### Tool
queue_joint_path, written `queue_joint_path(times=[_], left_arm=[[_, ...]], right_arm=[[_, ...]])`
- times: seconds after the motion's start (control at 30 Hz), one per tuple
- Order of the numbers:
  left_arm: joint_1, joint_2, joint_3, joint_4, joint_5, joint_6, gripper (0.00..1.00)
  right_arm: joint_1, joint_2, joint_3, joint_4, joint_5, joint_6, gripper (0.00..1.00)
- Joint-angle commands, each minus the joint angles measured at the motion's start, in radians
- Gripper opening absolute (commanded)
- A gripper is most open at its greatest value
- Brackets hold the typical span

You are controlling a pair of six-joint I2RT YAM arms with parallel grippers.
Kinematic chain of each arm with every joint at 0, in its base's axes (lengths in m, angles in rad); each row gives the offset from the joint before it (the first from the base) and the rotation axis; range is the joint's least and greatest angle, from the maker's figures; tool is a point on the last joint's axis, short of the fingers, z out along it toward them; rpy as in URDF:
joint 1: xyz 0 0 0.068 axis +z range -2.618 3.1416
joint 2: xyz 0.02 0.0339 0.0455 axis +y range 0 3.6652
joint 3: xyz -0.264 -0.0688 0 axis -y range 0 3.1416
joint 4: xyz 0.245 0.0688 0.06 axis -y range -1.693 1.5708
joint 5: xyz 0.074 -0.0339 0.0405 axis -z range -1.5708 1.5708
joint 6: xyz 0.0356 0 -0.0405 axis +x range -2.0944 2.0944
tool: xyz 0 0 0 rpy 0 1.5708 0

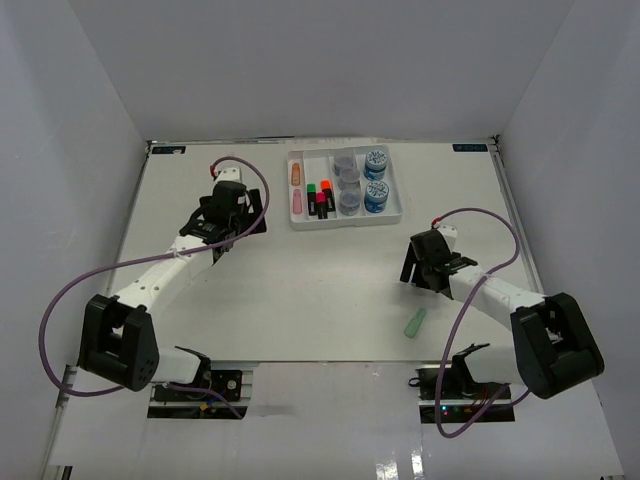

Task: Sort the stationery into containers
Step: Pick up the stationery from the center of the board, then place the stationery in the storage box.

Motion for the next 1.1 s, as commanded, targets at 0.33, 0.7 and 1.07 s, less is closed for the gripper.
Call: queue_joint_path(times=[0.33, 0.7, 1.07], left_arm=[[0.015, -0.056, -0.039, 0.088, -0.053, 0.013, 0.98], [0.025, -0.012, -0.018, 0.071, -0.027, -0.008, 0.98], [0.056, 0.000, -0.012, 0.065, -0.020, -0.008, 0.98]], right_arm=[[-0.010, 0.108, 0.043, 0.069, -0.006, -0.007, 0.34], [0.176, 0.120, 0.304, 0.090, -0.125, -0.180, 0.31], [0.251, 0.459, 0.792, 0.144, -0.289, -0.194, 0.34]])
